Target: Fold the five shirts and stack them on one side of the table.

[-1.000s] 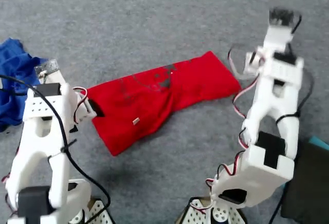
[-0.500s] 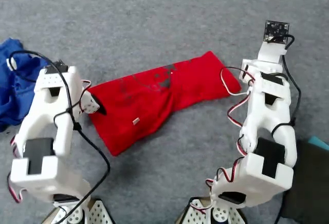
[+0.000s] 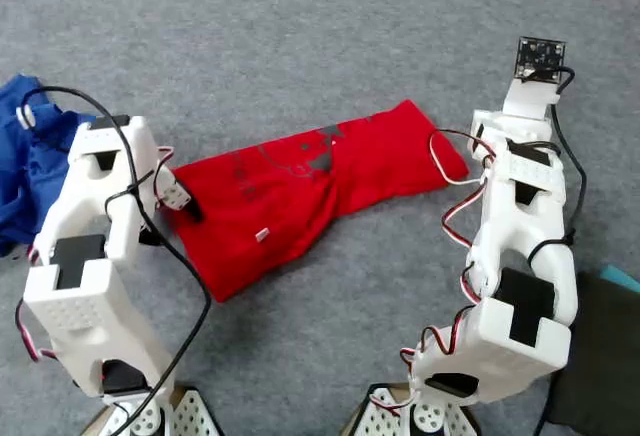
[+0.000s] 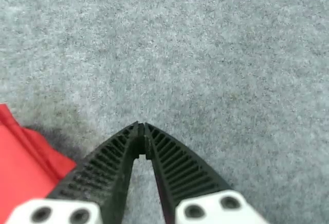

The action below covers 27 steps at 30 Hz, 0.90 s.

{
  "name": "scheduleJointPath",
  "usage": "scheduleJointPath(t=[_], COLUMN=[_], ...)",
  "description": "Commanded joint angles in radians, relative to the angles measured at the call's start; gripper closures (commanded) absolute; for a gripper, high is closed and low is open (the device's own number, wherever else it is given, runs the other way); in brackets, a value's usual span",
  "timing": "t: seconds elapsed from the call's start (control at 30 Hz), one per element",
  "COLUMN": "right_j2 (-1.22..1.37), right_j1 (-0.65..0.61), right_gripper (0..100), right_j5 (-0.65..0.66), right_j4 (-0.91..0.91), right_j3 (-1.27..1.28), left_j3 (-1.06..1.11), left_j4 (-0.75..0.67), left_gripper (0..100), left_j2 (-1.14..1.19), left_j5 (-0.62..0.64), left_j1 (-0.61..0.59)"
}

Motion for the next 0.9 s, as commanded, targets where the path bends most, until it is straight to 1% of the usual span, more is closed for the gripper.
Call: scheduleJointPath(t=[0.0,0.17,0.43,0.5,0.57,0.73,0.8,0.87], right_j2=[-0.015,-0.013,-0.012,-0.01,-0.01,-0.01,-0.01,-0.01], right_j1=[0.03,0.03,0.041,0.041,0.041,0.041,0.041,0.041], right_gripper=[99.2,99.2,99.2,99.2,99.2,99.2,99.2,99.2], right_j5=[-0.011,-0.011,-0.011,-0.011,-0.011,-0.011,-0.011,-0.011], right_j4=[-0.017,-0.017,-0.02,-0.02,-0.02,-0.023,-0.025,-0.025], right_j3=[-0.045,-0.045,-0.047,-0.047,-0.047,-0.047,-0.047,-0.047], left_j3=[-0.054,-0.061,-0.063,-0.095,-0.158,-0.411,-0.517,-0.611], left_j4=[-0.009,-0.009,-0.015,-0.006,0.028,0.19,0.264,0.338], left_gripper=[88,98,98,98,98,98,98,98], left_j2=[0.053,0.071,0.065,0.064,0.064,0.064,0.065,0.07], left_j5=[0.014,0.012,0.006,-0.058,-0.127,-0.265,-0.322,-0.367], left_j1=[0.005,0.055,0.06,0.043,-0.002,-0.163,-0.198,-0.206])
